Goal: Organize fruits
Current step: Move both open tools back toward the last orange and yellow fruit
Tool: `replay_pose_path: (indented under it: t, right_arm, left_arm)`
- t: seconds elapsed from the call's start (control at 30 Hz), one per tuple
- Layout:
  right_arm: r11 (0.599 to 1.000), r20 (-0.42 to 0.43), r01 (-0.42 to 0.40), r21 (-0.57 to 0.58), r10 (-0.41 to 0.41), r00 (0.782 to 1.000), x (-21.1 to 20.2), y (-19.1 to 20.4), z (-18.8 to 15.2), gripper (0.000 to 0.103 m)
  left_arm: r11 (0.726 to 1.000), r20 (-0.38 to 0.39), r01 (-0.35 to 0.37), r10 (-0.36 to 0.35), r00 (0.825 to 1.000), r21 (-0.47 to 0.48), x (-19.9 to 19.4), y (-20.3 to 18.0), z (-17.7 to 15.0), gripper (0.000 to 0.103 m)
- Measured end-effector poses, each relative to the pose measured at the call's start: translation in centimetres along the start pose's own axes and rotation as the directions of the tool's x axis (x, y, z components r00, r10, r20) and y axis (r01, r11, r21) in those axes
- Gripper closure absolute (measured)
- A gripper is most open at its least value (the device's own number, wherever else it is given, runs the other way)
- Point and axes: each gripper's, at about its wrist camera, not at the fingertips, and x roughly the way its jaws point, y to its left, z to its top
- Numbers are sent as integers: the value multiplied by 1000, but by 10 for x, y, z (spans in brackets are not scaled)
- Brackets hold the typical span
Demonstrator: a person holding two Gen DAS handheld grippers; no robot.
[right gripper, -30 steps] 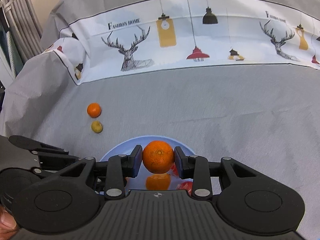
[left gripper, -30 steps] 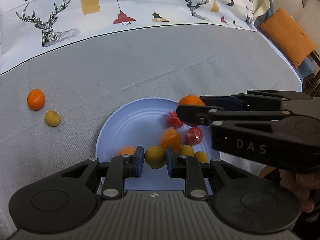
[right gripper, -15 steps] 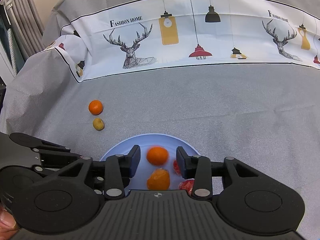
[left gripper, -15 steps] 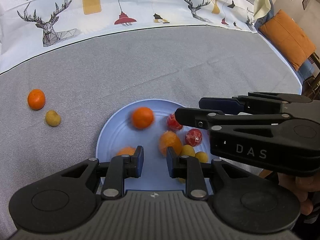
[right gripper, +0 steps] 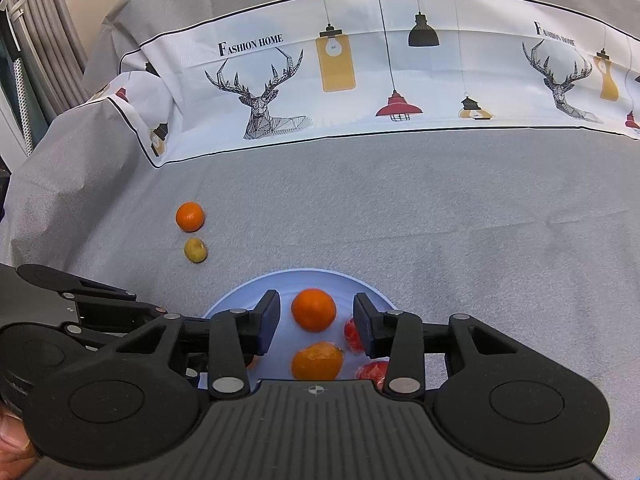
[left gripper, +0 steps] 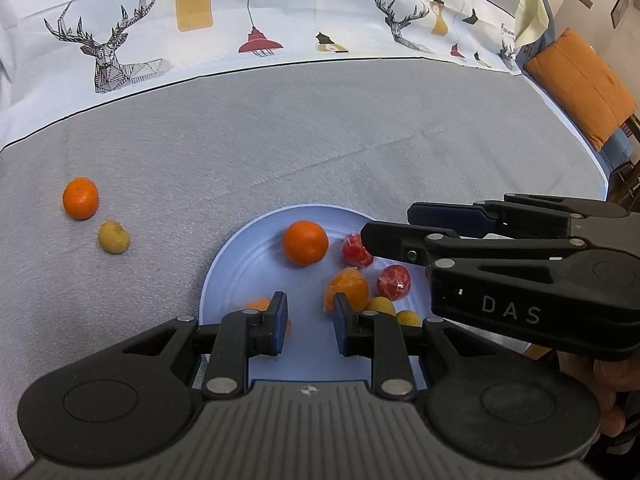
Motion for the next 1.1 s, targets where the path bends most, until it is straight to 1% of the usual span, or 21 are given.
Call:
replay_pose_path:
  t: [0.53, 1.1]
  right_arm:
    - [1000, 2, 4, -2, -4, 1000, -2, -4, 5, 61]
    - [1000, 20, 19, 4, -19, 1000, -3, -5, 6, 61]
  left_arm:
    - [1000, 12, -8, 8, 1000, -14, -2, 3, 1, 76]
    - [999, 44, -21, 23, 999, -37, -7, 6, 2, 76]
